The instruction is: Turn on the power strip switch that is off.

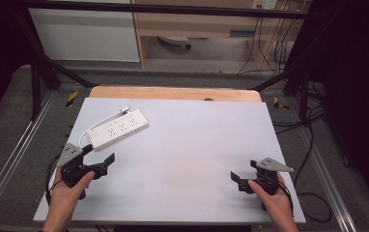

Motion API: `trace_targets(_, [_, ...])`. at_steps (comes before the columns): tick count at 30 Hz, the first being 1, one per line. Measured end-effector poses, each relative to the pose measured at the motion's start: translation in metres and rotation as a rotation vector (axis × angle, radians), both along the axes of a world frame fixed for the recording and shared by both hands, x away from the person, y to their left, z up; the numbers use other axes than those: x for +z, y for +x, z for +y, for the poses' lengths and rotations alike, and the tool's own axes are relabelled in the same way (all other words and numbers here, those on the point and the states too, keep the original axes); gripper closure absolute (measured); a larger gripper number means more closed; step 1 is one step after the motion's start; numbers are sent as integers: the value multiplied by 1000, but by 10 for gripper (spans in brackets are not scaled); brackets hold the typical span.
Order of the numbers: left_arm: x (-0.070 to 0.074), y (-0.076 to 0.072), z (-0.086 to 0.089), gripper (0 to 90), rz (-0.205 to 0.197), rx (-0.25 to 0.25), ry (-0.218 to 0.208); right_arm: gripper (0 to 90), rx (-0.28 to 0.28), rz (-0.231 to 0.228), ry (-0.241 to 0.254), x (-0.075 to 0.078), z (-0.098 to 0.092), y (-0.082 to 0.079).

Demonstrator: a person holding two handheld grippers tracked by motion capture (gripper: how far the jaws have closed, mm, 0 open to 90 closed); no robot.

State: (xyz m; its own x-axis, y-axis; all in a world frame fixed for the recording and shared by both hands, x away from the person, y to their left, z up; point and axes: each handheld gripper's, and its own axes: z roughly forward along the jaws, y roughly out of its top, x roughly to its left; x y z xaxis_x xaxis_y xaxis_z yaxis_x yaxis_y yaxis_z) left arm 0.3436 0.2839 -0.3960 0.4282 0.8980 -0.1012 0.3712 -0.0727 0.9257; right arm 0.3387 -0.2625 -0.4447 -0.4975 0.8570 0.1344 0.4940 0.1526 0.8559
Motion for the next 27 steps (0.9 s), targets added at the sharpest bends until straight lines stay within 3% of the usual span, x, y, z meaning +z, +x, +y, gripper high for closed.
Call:
trace_targets(5, [3,10,1,72,-7,8,-6,48,16,1,-12,0,4,0])
trace_targets(11, [13,25,5,76,-24,24,-43,44,13,-4,-22,1,4,0])
trace_targets(18, [22,41,3,77,-13,16,-52,41,11,5,-22,0,5,-1])
trace_targets(27, [25,54,-3,76,-3,8,-35,39,16,6,-22,1,6,-1])
